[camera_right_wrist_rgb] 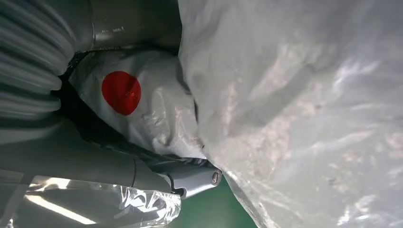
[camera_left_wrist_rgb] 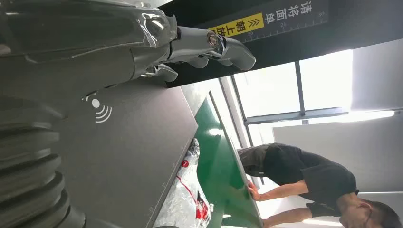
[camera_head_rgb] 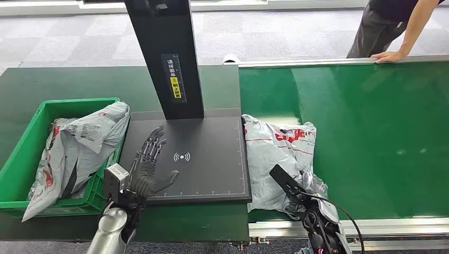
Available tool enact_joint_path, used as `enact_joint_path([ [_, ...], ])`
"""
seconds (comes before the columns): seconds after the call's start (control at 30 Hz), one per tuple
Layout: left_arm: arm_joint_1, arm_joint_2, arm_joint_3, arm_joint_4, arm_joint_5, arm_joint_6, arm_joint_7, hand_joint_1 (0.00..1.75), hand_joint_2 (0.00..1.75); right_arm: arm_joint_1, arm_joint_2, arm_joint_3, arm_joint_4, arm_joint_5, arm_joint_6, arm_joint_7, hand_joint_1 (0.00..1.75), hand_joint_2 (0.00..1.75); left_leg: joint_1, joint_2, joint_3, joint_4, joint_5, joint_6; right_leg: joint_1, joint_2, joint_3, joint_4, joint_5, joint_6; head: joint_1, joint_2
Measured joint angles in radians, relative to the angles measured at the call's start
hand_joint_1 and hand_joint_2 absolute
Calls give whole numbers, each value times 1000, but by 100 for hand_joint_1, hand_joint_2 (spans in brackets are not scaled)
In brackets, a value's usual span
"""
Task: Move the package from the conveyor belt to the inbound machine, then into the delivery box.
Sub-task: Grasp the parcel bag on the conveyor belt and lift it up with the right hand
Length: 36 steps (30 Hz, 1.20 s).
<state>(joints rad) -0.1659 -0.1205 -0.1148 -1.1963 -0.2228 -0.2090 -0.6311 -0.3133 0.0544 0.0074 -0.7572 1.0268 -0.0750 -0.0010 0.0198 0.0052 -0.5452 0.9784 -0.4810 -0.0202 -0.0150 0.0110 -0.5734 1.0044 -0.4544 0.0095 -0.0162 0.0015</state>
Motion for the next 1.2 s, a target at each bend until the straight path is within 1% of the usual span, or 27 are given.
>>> enact_joint_path([
  [0.33,23,5,4,-21,2,0,-6,0,175,11,5,2,-33,-17,-51,-25,175,175,0,-2,-5,0,0,0,0,-1,-4,0,0,0,0,0],
  [0.53,26,9,5,-23,2,0,-23,0,175,52,16,-12,-119,-93,-120,-109,175,175,0,-3,-7,0,0,0,0,-1,-6,0,-1,0,0,0],
  [0.63,26,9,5,-23,3,7,-34,0,175,78,21,-30,-182,-171,-125,-187,175,175,0,-3,-7,0,0,0,0,-1,-6,0,-1,0,0,0],
  [0.77,21,9,4,-20,6,20,-49,0,175,114,32,-59,-268,-318,-120,-307,175,175,0,-3,-8,0,0,0,0,-1,-7,0,-1,0,0,0],
  [0.97,3,8,-1,-1,14,23,-64,0,175,161,52,-122,-399,-601,-90,-473,175,175,0,-3,-8,0,0,0,0,-1,-8,0,-1,0,0,0],
  [1.07,-3,7,-6,6,22,36,-66,0,175,183,65,-153,-469,-707,-93,-529,175,175,0,-3,-8,0,0,0,0,-1,-8,0,-1,0,0,0],
  [1.2,-6,7,-13,9,33,49,-67,0,175,211,78,-187,-556,-786,-133,-592,175,175,0,-3,-8,0,0,0,0,-1,-8,0,-1,0,0,0],
])
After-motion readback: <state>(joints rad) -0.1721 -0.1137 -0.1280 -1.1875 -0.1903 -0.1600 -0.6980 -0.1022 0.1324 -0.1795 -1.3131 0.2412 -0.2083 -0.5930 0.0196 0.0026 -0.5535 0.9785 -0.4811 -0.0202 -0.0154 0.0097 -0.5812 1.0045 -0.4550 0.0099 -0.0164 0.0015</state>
